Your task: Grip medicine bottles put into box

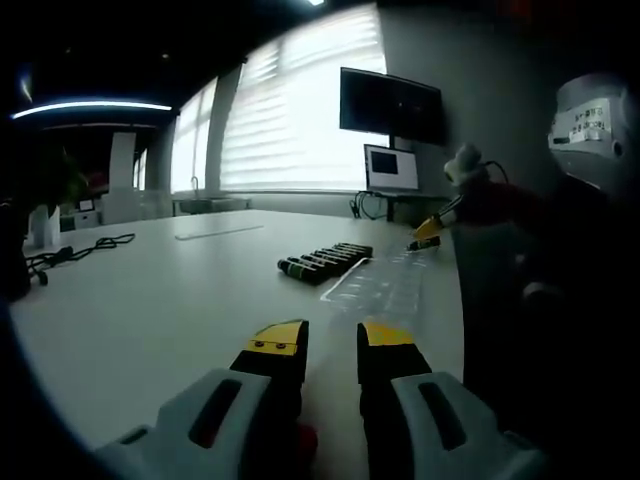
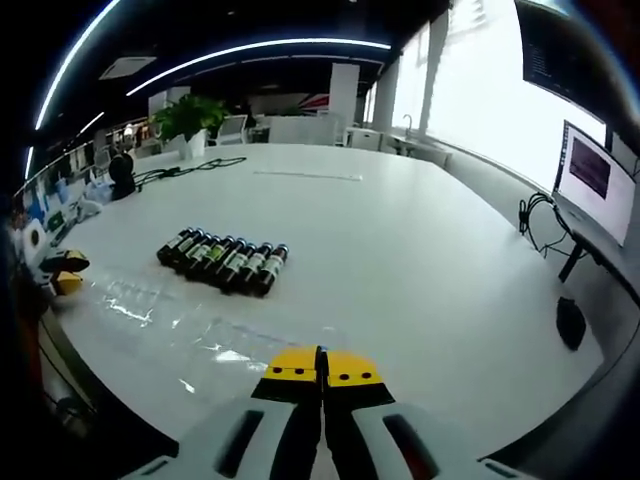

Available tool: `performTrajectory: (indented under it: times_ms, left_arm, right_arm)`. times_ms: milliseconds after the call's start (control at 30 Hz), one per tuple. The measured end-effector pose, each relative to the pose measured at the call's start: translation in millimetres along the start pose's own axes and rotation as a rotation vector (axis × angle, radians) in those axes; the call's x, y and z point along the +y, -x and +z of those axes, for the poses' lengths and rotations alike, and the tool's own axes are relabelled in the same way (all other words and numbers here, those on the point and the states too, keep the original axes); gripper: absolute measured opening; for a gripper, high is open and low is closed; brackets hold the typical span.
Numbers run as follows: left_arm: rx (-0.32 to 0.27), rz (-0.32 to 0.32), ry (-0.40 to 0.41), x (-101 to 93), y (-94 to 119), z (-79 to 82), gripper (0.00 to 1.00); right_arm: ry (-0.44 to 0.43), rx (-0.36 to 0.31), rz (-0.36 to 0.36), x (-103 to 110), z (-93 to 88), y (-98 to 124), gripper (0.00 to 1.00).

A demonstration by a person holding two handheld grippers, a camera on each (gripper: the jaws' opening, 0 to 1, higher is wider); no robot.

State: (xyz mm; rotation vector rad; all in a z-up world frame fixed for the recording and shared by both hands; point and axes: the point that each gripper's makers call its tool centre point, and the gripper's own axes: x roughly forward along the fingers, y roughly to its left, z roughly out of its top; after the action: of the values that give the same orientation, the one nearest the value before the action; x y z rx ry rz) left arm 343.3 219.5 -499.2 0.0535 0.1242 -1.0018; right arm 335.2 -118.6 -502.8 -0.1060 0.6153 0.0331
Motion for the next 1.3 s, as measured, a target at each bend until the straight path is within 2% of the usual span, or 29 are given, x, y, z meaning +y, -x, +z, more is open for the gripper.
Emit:
performTrajectory:
  times_ms: [67, 167, 233, 400, 700, 800, 1167, 1300]
  left_arm:
    - [0.000, 0.000, 0.001, 0.1, 0.0, 0.0, 0.14]
    - [0.000, 0.001, 0.002, 0.5, 0.1, 0.0, 0.14]
    - [0.001, 0.001, 0.002, 0.8, 0.1, -0.1, 0.14]
    - [0.001, 0.002, 0.002, 1.3, 0.1, -0.1, 0.14]
    - [0.001, 0.002, 0.002, 1.4, 0.6, -0.2, 0.14]
    - [0.001, 0.002, 0.002, 1.3, 0.5, -0.3, 0.14]
    - [0.005, 0.004, 0.000, 1.0, 0.0, -0.5, 0.14]
    - [0.004, 0.004, 0.000, 1.0, -0.1, -0.3, 0.14]
  right_arm:
    - [0.001, -0.017, -0.002, -0.1, 1.3, 2.0, 0.00]
    - [-0.012, -0.061, 0.013, -6.7, 11.5, 18.2, 0.01]
    - [-0.033, -0.042, 0.055, -5.4, 7.7, 31.1, 0.01]
    - [-0.018, -0.002, 0.082, -1.3, -8.5, 47.1, 0.03]
    - [0.053, 0.026, 0.097, 6.9, -16.8, 45.9, 0.04]
    - [0.078, 0.042, 0.076, 3.3, -19.8, 41.3, 0.04]
    - [0.075, 0.028, 0.088, 5.0, -18.8, 36.9, 0.02]
    - [0.091, 0.043, 0.101, 9.4, -24.2, 32.6, 0.03]
